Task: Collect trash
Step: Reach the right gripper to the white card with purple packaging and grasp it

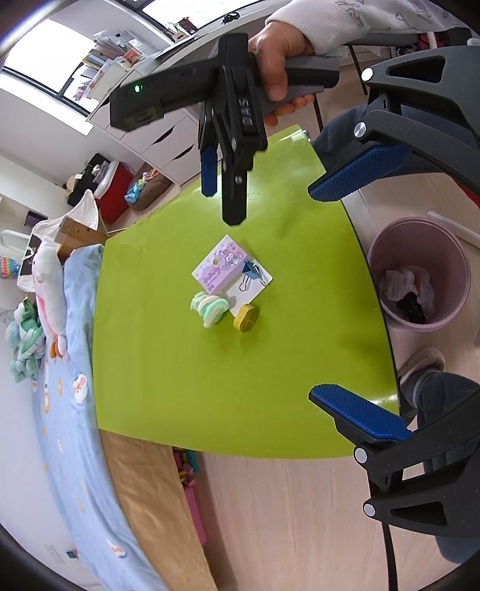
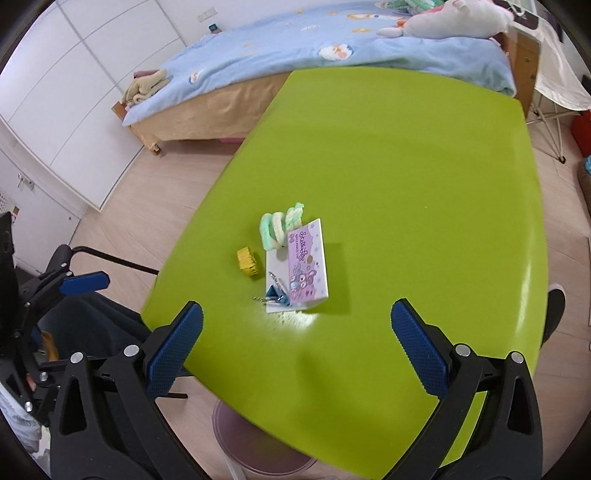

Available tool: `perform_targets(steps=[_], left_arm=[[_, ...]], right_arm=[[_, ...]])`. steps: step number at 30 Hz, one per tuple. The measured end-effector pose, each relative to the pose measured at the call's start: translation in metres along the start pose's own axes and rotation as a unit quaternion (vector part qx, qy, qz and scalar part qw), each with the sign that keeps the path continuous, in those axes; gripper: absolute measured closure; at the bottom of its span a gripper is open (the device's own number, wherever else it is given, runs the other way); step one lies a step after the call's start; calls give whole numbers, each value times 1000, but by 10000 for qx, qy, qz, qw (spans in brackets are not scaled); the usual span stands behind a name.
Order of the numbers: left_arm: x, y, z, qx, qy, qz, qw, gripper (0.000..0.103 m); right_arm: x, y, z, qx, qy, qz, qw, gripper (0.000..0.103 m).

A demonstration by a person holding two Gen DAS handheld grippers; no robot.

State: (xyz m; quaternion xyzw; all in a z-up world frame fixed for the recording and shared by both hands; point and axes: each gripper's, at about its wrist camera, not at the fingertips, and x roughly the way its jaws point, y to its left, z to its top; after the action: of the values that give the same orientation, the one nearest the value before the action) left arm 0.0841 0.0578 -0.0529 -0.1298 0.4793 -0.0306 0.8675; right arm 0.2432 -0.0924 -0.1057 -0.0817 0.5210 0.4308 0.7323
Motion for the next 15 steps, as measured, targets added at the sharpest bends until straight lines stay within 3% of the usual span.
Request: perform_targets(steps=[11,15], left_arm=[[15,9,-4,-111,182,-2,9998,8],[18,12,-4,-154,202,-6,9997,8]], right_arm=[[35,-23,10,358,270,273,9986,49],[33,-22,11,323,248,246,9989,77]])
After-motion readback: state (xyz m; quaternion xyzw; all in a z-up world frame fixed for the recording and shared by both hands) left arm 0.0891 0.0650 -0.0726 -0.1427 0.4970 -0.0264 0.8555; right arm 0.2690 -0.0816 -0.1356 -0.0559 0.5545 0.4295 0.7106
